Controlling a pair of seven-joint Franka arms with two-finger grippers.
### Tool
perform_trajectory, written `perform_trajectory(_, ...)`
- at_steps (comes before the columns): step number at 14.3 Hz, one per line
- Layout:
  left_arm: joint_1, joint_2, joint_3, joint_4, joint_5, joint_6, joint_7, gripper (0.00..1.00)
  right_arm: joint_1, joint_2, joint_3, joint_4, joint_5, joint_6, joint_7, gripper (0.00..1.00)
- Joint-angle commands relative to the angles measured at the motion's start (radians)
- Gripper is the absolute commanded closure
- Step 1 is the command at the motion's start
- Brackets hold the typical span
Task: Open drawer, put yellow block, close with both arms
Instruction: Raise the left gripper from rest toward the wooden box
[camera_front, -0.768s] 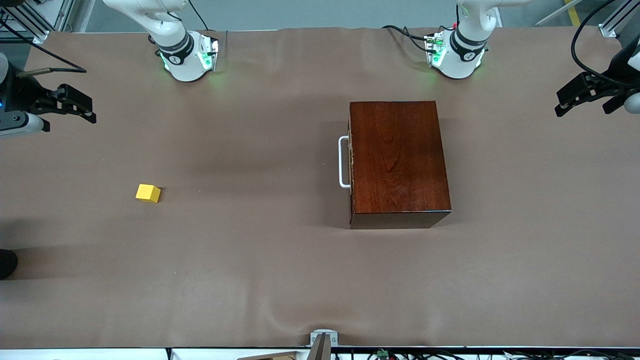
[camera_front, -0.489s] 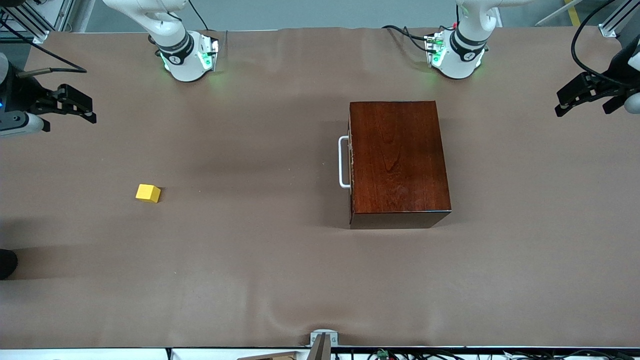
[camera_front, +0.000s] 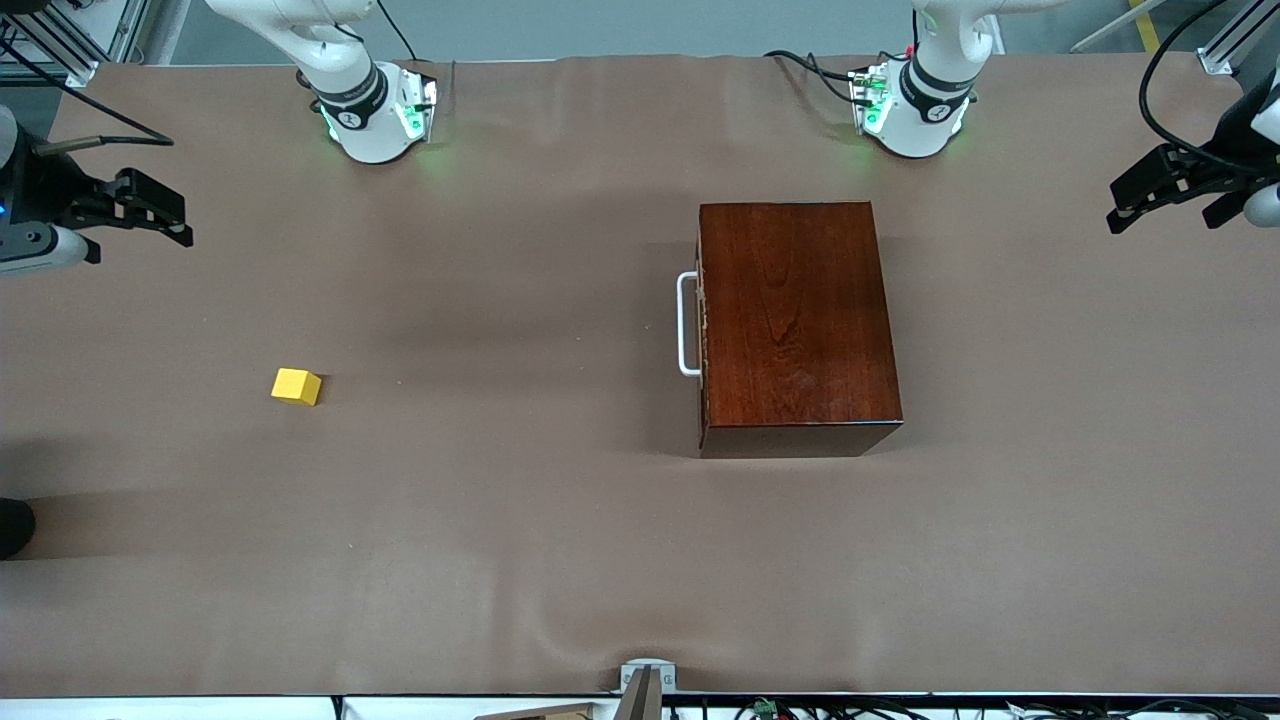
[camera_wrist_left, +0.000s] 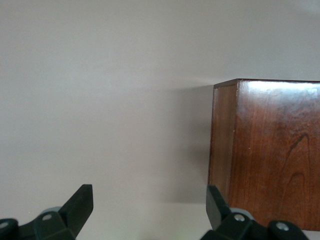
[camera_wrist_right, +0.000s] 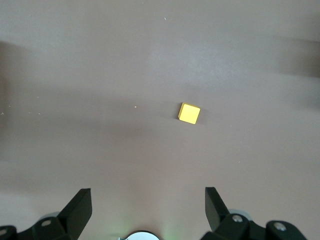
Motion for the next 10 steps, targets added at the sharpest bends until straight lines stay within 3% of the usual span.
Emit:
perform_trajectory(1,-0.008,0.039,-0.026,0.054,0.003,-0.021,-0.011,0.0,-0.018,-0.026,0.007,-0.023,0.019,0.001,-0.009,0.0)
perform_trajectory(5,-0.01,0.085,-0.122,0.055,0.005,-0.019,-0.039,0.0,-0.018,-0.026,0.007,-0.023,0.019,0.001,-0.009,0.0)
perform_trajectory(10,-0.06,0.218,-0.31,0.115,0.019,-0.012,-0.288,0.0,-0.018,-0.026,0.007,-0.023,0.019,0.001,-0.009,0.0)
